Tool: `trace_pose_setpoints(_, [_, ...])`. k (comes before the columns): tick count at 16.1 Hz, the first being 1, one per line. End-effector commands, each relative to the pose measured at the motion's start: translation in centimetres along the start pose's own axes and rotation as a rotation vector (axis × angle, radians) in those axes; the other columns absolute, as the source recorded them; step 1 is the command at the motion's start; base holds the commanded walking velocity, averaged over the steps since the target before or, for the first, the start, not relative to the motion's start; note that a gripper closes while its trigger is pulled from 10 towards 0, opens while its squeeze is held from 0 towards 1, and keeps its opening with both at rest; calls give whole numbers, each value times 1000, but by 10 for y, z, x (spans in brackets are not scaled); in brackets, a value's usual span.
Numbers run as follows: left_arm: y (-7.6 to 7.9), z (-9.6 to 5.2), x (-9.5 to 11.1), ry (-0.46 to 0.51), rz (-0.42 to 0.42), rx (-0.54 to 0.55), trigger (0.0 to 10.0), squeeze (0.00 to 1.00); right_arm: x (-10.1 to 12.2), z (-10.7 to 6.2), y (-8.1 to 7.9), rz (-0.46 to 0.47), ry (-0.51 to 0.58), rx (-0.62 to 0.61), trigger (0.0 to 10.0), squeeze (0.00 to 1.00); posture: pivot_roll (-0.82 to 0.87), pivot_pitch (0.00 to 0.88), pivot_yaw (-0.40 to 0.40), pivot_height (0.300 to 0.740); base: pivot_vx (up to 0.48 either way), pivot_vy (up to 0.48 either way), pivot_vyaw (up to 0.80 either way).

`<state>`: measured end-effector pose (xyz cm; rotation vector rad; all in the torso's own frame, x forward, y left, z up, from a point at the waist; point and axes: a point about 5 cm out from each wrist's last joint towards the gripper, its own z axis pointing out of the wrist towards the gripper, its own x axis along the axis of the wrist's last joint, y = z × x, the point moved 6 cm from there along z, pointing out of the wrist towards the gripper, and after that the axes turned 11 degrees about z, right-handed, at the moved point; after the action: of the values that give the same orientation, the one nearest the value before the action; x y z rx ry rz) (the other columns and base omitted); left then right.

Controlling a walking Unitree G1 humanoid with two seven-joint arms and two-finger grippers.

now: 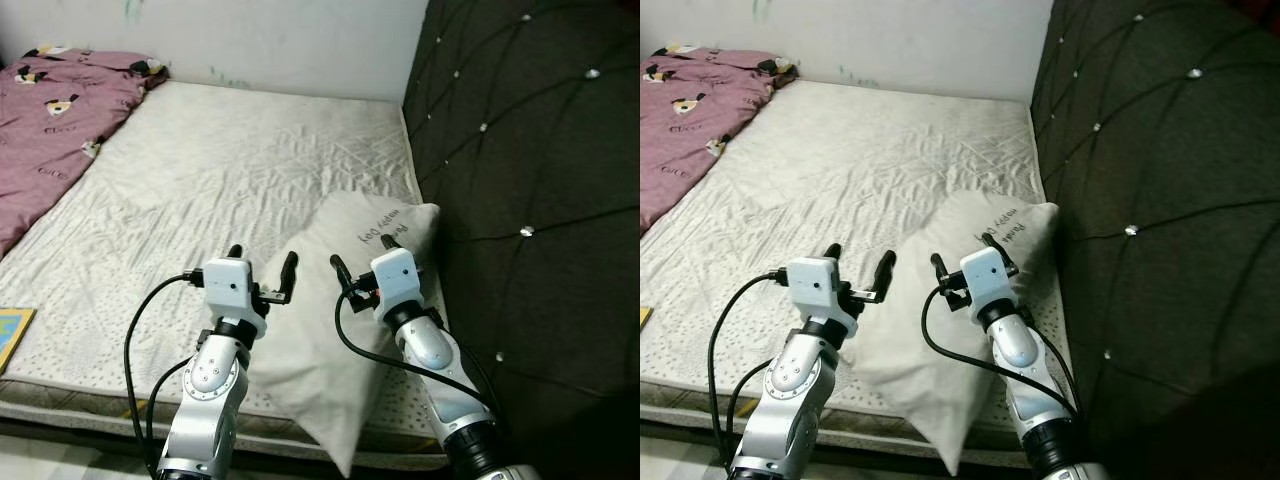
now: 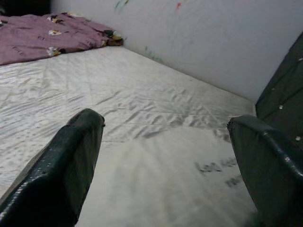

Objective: Clean up the room

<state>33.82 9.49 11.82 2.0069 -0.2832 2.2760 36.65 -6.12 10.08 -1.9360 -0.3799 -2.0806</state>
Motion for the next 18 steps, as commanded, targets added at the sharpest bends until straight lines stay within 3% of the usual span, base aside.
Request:
trace_pose_setpoints(1, [3,1,-3,-16,-18,-1,10000,0,6,5,-9,4,20,24,10000,0,30,70,-46,740,0,480,0])
trace_pose_setpoints(6, [1,2,-1,-5,-15,9,10000,0,7,9,-6,-7,21,25,10000,0,31,69,-48,740,0,480,0])
trace_pose_setpoints(9, [3,1,-2,-3,-12,3,10000,0,5,8,-5,-9,15,24,10000,0,28,74,-48,740,0,0,0])
trace_pose_setpoints(18, [0,0,-2,-6,-9,10,10000,0,-1,7,-4,-8,-7,19,10000,0,27,71,-47,740,0,0,-692])
